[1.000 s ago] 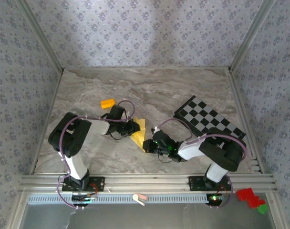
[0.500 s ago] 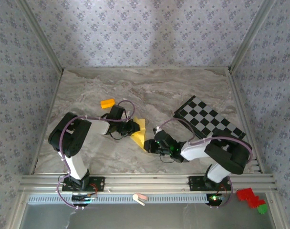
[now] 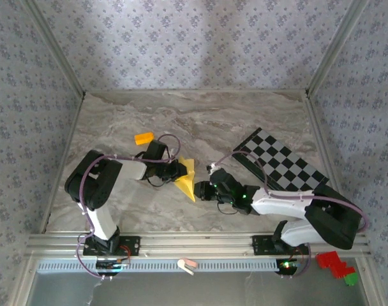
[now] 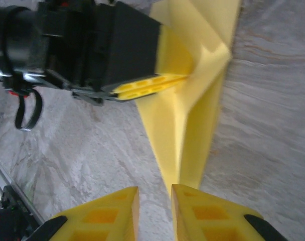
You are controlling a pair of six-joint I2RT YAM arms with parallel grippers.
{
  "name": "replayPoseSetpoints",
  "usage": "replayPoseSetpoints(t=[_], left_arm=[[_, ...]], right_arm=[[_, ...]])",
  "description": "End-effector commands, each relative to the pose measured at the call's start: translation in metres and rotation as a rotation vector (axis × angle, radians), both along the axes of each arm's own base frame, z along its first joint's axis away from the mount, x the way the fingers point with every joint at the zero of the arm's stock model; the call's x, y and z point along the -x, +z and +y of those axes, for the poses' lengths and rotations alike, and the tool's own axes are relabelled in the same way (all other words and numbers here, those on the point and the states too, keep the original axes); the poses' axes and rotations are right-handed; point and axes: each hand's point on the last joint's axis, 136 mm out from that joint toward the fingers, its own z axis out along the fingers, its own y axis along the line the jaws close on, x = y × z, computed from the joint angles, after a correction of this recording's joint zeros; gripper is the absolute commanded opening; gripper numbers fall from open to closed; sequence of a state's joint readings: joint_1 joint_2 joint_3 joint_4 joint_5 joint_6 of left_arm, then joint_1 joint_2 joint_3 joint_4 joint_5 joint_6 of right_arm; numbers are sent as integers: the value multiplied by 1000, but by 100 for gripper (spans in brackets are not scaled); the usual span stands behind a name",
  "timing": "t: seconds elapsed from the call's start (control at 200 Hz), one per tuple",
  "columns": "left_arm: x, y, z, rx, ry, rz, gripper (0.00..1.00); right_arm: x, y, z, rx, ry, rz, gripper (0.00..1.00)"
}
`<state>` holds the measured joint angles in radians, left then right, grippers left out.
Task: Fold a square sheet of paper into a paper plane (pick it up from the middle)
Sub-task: Fourth fold the wing at the center of the table.
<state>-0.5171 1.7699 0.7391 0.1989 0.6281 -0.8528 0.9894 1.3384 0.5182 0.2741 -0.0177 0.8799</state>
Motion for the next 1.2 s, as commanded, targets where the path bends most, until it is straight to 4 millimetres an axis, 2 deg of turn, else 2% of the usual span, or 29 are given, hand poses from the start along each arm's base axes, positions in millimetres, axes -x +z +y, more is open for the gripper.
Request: replayPoseSetpoints(t=[0.0,0.1,0.21,0.32,0.6,1.194], left_arm=[[13,-26,15,-84,6,57,17],[14,-26,15,-84,7,58,17],[14,-26,15,-85,5,59,17],[13,-25,15,-83,4,58,17],[13,-25,15,-83,3,59,17],[13,-26,15,-85,2,61,17]], right_arm=[[3,1,18,46,93,-10,24],[0,-3,31,52,128,-1,23],[-5,-14,36,58,139,25,21],[-11,-24,35,65,136,44,19],[-10,-50,27,97,128,98,17],[-8,-67,17,132,119,140,15]])
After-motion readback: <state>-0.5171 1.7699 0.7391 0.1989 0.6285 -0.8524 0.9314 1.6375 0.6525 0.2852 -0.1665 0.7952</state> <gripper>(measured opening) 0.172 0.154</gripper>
